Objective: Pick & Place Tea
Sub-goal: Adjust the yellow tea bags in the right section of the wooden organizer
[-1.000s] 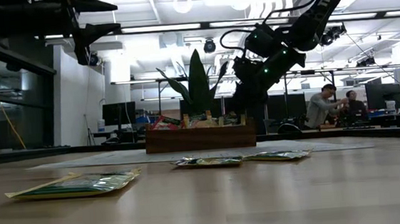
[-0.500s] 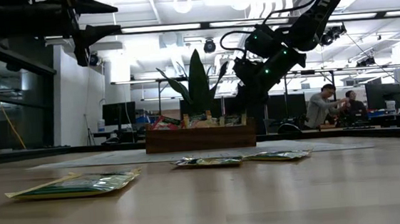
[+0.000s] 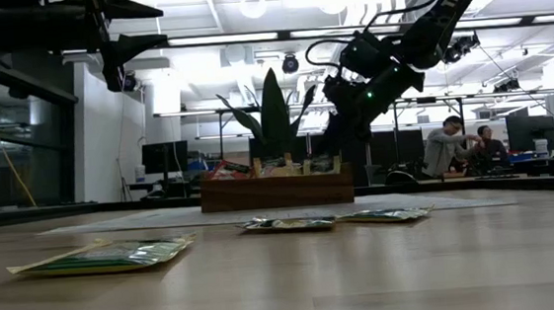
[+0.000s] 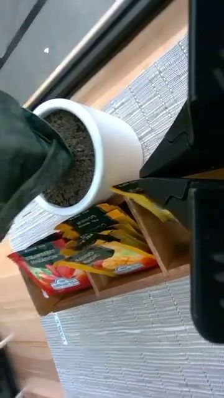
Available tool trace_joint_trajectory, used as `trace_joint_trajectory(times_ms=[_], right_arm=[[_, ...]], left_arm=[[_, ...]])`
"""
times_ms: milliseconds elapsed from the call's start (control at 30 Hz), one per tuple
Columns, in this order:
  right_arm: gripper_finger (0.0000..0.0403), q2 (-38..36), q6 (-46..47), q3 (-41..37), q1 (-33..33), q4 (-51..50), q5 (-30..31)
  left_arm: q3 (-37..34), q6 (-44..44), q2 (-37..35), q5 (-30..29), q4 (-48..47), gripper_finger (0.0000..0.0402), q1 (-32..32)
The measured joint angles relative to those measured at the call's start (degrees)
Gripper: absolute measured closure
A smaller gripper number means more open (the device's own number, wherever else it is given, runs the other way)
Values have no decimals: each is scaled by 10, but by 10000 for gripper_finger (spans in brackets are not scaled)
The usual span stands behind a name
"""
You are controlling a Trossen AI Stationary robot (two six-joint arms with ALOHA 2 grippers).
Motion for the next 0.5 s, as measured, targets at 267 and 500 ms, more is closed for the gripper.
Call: trace_joint_trajectory(times_ms=[267, 500], right_arm=[[402, -26, 0, 0, -6, 7, 12], [402, -26, 3, -3, -1, 13, 4]], left_arm=[[0, 0, 0, 0, 0, 238, 0], [0, 0, 0, 0, 0, 238, 0]])
